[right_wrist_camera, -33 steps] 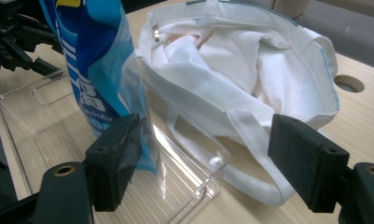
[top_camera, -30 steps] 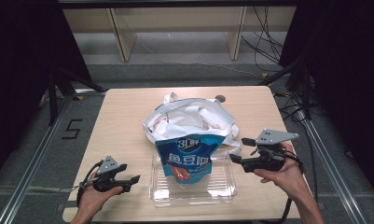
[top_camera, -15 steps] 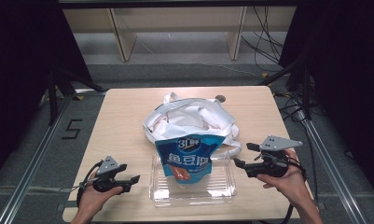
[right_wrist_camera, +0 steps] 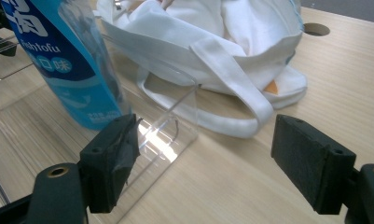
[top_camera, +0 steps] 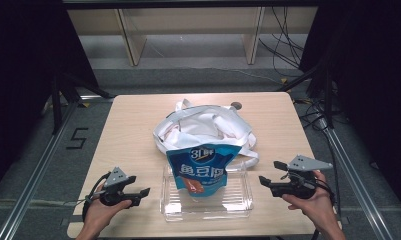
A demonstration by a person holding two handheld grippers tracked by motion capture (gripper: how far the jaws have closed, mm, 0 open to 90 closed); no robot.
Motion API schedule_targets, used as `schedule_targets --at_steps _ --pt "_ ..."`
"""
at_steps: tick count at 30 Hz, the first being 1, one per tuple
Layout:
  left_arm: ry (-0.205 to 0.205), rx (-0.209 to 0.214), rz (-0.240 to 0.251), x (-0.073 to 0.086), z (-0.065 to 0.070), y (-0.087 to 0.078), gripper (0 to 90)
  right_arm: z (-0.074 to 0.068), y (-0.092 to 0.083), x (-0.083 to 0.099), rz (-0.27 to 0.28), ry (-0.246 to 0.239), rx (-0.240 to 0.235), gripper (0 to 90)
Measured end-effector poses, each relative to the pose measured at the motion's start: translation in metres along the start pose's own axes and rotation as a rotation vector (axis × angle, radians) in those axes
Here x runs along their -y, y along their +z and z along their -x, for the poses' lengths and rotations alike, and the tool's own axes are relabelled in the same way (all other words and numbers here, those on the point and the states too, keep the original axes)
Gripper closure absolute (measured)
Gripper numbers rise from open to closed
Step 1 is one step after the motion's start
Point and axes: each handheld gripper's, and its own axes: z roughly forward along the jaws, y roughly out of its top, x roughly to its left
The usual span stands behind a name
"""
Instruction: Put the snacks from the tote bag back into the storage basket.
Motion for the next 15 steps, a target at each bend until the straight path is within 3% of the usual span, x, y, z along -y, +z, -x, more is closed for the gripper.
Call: schedule_targets --at_steps 5,6,7,9,12,13,14,15 --pt "0.007 -0.008 -0.005 0.0 0.0 0.0 27.6 0.001 -0.002 0.016 0.006 0.027 0.008 24.1" --pt "0.007 -0.009 -0.001 0.0 0.0 0.0 27.5 0.002 0.0 0.02 0.01 0.01 0.011 24.0" --pt "0.022 -0.009 -0.016 0.0 -0.001 -0.001 27.5 -0.001 0.0 0.022 0.003 0.028 0.017 24.1" --pt "0.042 -0.007 -0.031 0.0 -0.003 -0.002 27.5 -0.002 0.001 0.028 -0.013 0.014 0.021 24.0" --pt "0.001 -0.003 0.001 0.0 0.0 0.0 27.5 -0.006 0.001 0.032 -0.023 0.013 0.024 24.0" --pt "0.001 -0.002 0.0 0.0 0.0 0.0 27.6 -0.006 0.0 0.033 -0.02 -0.015 0.035 24.0" --pt "0.001 -0.003 0.0 0.0 0.0 0.0 27.6 -0.009 -0.001 0.034 -0.026 0.016 0.031 24.1" --pt "0.005 -0.003 -0.003 0.0 0.0 0.0 27.5 -0.007 -0.001 0.035 -0.029 -0.008 0.032 24.2"
